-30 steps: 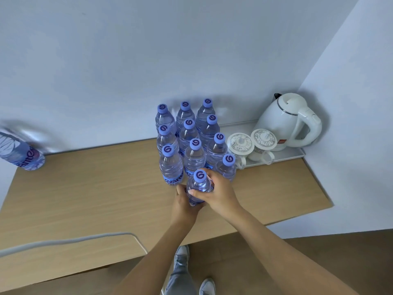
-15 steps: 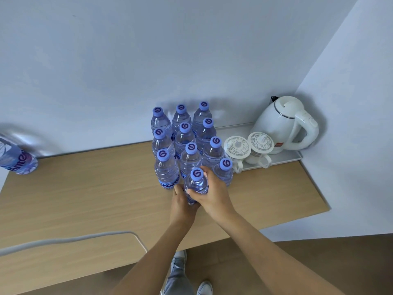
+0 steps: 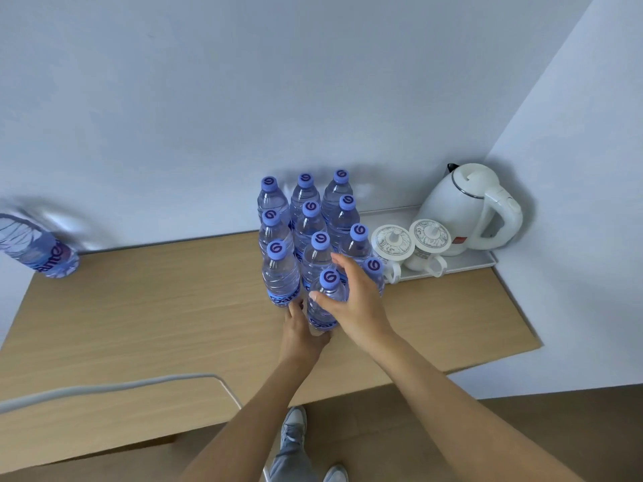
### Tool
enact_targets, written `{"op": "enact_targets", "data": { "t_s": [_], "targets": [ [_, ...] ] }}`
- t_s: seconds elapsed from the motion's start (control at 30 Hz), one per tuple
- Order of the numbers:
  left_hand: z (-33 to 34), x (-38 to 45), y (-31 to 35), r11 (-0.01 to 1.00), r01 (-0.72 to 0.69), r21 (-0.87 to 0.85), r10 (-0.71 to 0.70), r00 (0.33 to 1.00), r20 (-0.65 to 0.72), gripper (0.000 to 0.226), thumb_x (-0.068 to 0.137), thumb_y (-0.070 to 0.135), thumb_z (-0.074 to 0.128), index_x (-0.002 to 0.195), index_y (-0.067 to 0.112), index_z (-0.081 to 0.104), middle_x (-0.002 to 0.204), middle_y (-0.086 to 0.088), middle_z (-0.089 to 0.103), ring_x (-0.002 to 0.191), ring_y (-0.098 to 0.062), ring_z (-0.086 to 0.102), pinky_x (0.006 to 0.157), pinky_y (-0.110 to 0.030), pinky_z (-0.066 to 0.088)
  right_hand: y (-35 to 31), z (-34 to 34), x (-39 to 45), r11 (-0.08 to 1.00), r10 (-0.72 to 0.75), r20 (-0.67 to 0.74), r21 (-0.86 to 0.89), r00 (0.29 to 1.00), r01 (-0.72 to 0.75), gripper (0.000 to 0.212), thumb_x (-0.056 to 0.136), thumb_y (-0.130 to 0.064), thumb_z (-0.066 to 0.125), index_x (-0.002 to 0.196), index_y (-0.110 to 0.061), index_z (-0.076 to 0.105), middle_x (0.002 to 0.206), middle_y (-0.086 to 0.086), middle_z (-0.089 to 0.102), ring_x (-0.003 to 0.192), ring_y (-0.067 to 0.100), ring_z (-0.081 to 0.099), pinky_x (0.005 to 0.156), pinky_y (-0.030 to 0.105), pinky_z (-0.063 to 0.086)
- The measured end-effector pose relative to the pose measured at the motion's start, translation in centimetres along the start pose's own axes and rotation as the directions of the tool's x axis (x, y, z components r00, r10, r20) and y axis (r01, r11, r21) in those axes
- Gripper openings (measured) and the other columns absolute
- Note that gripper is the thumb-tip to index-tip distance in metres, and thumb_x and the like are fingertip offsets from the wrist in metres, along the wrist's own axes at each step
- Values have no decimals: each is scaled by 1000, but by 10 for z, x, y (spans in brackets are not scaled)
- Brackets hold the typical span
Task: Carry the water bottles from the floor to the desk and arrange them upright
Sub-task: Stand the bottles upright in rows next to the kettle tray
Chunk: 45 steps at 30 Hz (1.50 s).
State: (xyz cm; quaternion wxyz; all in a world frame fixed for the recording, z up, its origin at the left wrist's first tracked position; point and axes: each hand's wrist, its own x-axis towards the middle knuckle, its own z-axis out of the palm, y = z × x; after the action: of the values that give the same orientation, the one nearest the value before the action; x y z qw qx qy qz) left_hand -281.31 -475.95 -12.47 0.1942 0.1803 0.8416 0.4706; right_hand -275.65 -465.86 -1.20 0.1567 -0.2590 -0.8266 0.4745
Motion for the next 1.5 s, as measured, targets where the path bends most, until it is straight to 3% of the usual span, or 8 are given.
{"op": "enact_targets", "data": {
  "t_s": [0.17,0.3,0.4,0.87,1.1,1.23,1.4,1.5],
  "targets": [
    [-24,-18,-7,994,103,-28,-106,990,-96,62,75,6,74,126,4,39,123,-6,45,110,-22,49,85,-34,45,-29,-7,5,992,-125,-14,-24,992,125,65,82,-25,76,139,-17,46,136,-8,53,126,3,45,95,-1,27],
    [-56,-31,-8,986,129,-100,-150,962,-229,57,79,7,72,126,4,41,120,-5,47,105,-21,50,87,-41,48,-53,4,3,979,-200,-5,-34,980,200,64,83,-27,76,139,-16,47,135,-3,55,124,12,49,100,21,37],
    [-86,-39,-9,981,139,-136,-175,936,-307,57,80,9,72,128,6,41,116,-1,45,103,-18,48,90,-45,48,-70,23,-3,967,-252,18,-35,967,253,62,83,-29,76,137,-18,48,135,-5,56,123,9,50,96,13,33],
    [-257,-20,-79,946,170,-277,-293,816,-498,51,83,12,70,126,9,42,116,2,46,104,-15,49,94,-45,47,-160,203,28,949,-307,288,22,907,314,69,82,-30,75,140,-20,41,143,-4,49,133,10,44,102,19,32],
    [-365,27,-133,935,194,-298,-324,811,-487,51,85,16,69,128,15,41,122,4,47,108,-13,49,93,-39,48,-214,325,72,965,-251,374,26,893,261,70,84,-31,73,142,-19,37,147,-5,44,135,10,41,103,21,32],
    [-412,48,-160,935,237,-265,-336,832,-441,50,86,26,67,128,22,39,122,9,46,110,-8,49,78,-22,45,-239,380,101,972,-221,392,14,893,235,69,84,-30,73,141,-15,39,147,-1,44,135,13,41,104,25,35],
    [-449,74,-191,926,288,-244,-365,848,-384,50,85,32,67,126,25,38,124,13,44,112,-6,48,87,-30,47,-261,439,139,980,-193,395,30,898,198,58,82,-24,75,131,-12,47,123,-4,53,109,8,48,79,9,32],
    [-460,86,-206,915,305,-262,-386,850,-359,52,85,29,68,128,22,39,125,9,45,111,-8,47,89,-29,44,-265,466,155,983,-179,383,37,906,179,44,79,-26,77,114,-23,50,108,-12,53,99,6,48,71,9,34]
  ]
}}
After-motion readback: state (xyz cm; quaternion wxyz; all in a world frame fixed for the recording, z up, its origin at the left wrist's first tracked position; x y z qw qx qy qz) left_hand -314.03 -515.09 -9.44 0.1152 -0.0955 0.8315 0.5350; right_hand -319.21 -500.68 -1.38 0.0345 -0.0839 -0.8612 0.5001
